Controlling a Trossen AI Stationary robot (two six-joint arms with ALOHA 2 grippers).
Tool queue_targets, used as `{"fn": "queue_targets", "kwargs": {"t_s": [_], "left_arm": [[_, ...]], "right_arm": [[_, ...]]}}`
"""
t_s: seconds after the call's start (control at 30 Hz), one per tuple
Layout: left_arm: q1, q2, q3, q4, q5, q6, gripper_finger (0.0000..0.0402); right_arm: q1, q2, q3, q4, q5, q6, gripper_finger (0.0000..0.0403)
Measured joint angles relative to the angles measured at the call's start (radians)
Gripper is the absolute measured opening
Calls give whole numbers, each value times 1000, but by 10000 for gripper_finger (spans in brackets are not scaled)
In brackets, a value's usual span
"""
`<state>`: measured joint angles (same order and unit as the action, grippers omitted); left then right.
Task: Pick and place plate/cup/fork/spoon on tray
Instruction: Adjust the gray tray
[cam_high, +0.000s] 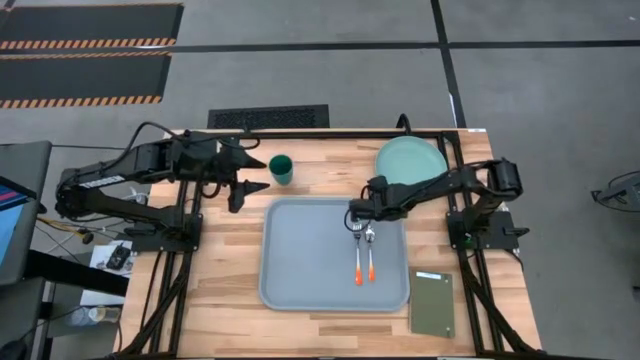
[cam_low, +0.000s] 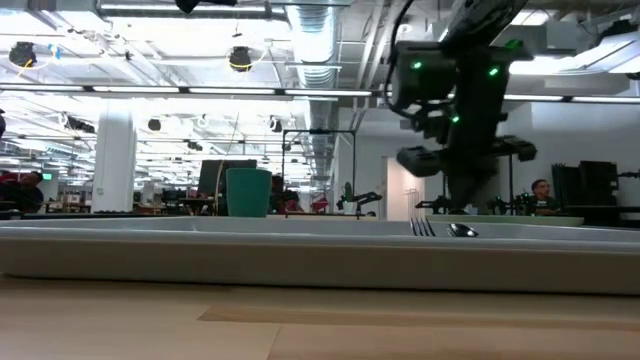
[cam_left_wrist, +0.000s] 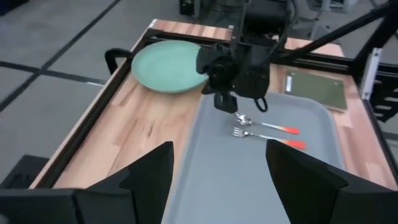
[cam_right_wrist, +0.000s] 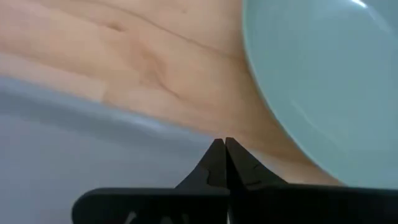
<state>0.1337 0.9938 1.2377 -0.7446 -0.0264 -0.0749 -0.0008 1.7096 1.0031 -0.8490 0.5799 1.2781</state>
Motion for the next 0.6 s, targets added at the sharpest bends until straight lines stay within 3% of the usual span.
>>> {"fn": "queue_targets", "kwargs": {"t_s": [0.17, 0.27, 0.4, 0.6], "left_arm": [[0, -1, 0, 30, 4, 15, 242], [0, 1, 0, 58, 5, 28, 242], [0, 3, 0, 64, 34, 28, 242], [0, -27, -158, 256, 159, -16, 242]], "right_arm": [[93, -87, 2, -173, -10, 153, 3], [119, -94, -13, -339, -33, 286, 2], [146, -87, -24, -407, -102, 376, 2], [177, -39, -24, -436, -156, 446, 1]]}}
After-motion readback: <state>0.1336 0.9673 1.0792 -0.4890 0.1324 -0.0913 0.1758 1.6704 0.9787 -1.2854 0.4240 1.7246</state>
